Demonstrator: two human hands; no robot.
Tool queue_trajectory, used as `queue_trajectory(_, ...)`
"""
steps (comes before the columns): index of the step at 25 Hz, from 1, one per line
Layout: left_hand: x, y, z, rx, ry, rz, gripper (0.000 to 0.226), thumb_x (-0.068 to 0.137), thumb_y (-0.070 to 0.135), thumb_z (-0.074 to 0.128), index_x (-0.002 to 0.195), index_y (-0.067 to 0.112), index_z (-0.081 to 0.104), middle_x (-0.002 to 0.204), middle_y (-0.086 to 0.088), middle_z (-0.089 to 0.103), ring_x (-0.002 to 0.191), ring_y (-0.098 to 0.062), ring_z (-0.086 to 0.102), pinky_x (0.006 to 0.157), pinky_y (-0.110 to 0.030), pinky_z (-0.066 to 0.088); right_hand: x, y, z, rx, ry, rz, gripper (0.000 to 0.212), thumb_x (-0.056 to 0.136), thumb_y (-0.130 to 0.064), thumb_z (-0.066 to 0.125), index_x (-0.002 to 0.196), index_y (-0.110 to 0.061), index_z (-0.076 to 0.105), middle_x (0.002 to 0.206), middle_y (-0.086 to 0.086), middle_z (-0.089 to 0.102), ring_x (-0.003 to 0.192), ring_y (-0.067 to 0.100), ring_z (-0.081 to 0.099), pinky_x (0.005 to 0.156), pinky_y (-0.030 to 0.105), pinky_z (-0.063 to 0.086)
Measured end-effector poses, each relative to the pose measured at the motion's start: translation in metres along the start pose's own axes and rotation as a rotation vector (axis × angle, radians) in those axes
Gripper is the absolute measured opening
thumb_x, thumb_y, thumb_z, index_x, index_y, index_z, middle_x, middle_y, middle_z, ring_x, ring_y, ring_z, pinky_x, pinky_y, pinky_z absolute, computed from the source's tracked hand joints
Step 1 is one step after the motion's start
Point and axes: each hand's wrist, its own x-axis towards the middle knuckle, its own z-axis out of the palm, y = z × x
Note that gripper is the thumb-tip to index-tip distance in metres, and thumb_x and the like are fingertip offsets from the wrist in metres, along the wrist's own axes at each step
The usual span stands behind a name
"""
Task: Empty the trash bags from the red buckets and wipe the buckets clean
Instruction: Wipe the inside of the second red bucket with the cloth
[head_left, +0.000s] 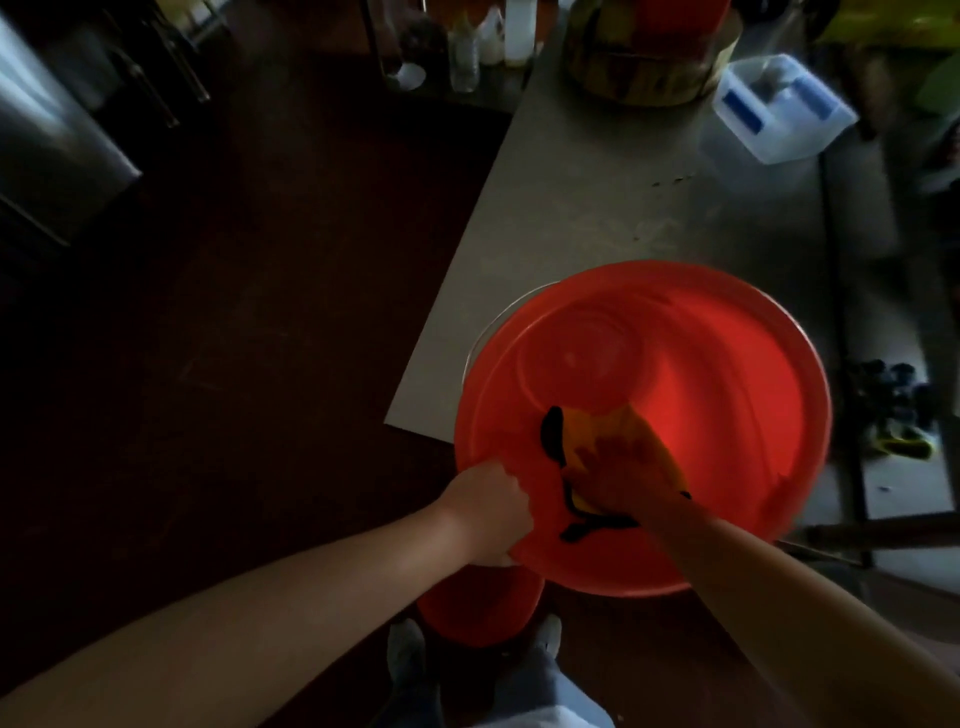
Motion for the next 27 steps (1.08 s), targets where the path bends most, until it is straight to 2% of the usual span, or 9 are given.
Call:
queue_trajectory(2, -0.005, -0.003, 0.0, -0.035, 0.025, -0.004, 0.05, 0.095, 0.061, 0.043, 0.089, 0.019, 0.07, 0.088, -0.002, 0.068, 0.081, -0.025, 0.064, 0.072, -0.035, 0.04, -0.025, -0.011, -0.007, 0.113, -0.317, 0.003, 0.079, 0.097, -0.073, 0.013, 0.157, -0.025, 0.029, 0.159, 0.012, 0.033, 0.146, 0.035, 0.029, 0.119, 0.056, 0.01)
queue_trajectory(5, -0.009, -0.012, -0.002, -0.048, 0.042, -0.03, 0.053, 0.094, 0.063, 0.046, 0.091, 0.015, 0.069, 0.092, -0.005, 0.069, 0.084, -0.028, 0.065, 0.075, -0.036, 0.044, -0.059, -0.025, -0.019, 0.114, -0.308, -0.067, 0.134, 0.051, -0.091, -0.035, 0.16, -0.031, 0.015, 0.167, 0.01, 0.015, 0.154, 0.034, 0.012, 0.121, 0.059, 0.003)
queue_trajectory(8, -0.015, -0.025, -0.01, -0.043, 0.01, -0.028, 0.056, 0.092, 0.068, 0.048, 0.085, 0.016, 0.067, 0.087, -0.003, 0.067, 0.079, -0.025, 0.063, 0.068, -0.033, 0.042, -0.092, -0.034, -0.046, 0.212, -0.412, -0.057, 0.108, 0.073, -0.092, -0.009, 0.162, -0.032, 0.005, 0.17, 0.005, -0.001, 0.156, 0.03, -0.001, 0.123, 0.054, -0.003)
queue_trajectory(10, -0.018, -0.034, -0.011, 0.003, -0.017, -0.053, 0.06, 0.088, 0.072, 0.048, 0.088, 0.016, 0.069, 0.088, -0.004, 0.068, 0.079, -0.025, 0.063, 0.066, -0.033, 0.04, -0.114, -0.038, -0.057, 0.217, -0.431, -0.07, 0.111, 0.071, -0.098, 0.015, 0.161, -0.034, 0.002, 0.17, 0.003, -0.001, 0.156, 0.028, -0.001, 0.123, 0.051, -0.002)
queue_trajectory(14, -0.029, -0.061, -0.002, 0.097, -0.031, -0.038, 0.059, 0.084, 0.073, 0.055, 0.104, 0.02, 0.07, 0.104, -0.005, 0.071, 0.096, -0.028, 0.066, 0.086, -0.038, 0.045, -0.134, -0.028, -0.059, -0.063, -0.326, -0.1, 0.11, 0.074, -0.084, 0.056, 0.16, -0.038, 0.004, 0.168, 0.007, 0.015, 0.154, 0.032, 0.015, 0.124, 0.052, 0.01)
queue_trajectory(16, -0.039, -0.079, -0.005, 0.181, -0.046, -0.013, 0.058, 0.083, 0.07, 0.058, 0.114, 0.022, 0.068, 0.113, -0.004, 0.07, 0.107, -0.027, 0.064, 0.103, -0.042, 0.038, -0.138, -0.027, -0.067, -0.158, -0.256, -0.122, 0.097, 0.081, -0.068, 0.063, 0.159, -0.038, 0.012, 0.162, 0.008, 0.029, 0.148, 0.033, 0.029, 0.121, 0.053, 0.019)
queue_trajectory(22, -0.041, -0.086, -0.01, 0.15, -0.117, -0.105, 0.085, 0.075, 0.085, 0.05, 0.133, 0.023, 0.058, 0.132, -0.005, 0.061, 0.122, -0.03, 0.055, 0.112, -0.049, 0.029, -0.134, -0.041, -0.083, -0.205, -0.161, -0.112, 0.072, 0.086, -0.044, 0.063, 0.151, -0.036, 0.033, 0.143, 0.005, 0.055, 0.13, 0.033, 0.053, 0.113, 0.051, 0.033)
queue_trajectory(25, -0.021, -0.035, 0.009, -0.141, 0.106, -0.155, 0.093, 0.075, 0.089, 0.034, 0.125, 0.015, 0.06, 0.12, -0.009, 0.066, 0.11, -0.032, 0.062, 0.098, -0.045, 0.04, -0.131, -0.045, -0.081, -0.136, -0.115, -0.071, 0.073, 0.085, -0.051, 0.063, 0.15, -0.036, 0.034, 0.138, 0.004, 0.058, 0.126, 0.031, 0.057, 0.11, 0.05, 0.035)
queue_trajectory(27, -0.008, -0.014, 0.016, -0.141, 0.326, -0.159, 0.083, 0.075, 0.088, 0.038, 0.099, 0.015, 0.07, 0.09, -0.005, 0.072, 0.082, -0.027, 0.069, 0.077, -0.038, 0.047, -0.131, -0.043, -0.076, -0.077, -0.097, -0.051, 0.074, 0.084, -0.055, 0.061, 0.15, -0.037, 0.034, 0.139, 0.003, 0.057, 0.127, 0.03, 0.056, 0.111, 0.05, 0.035)
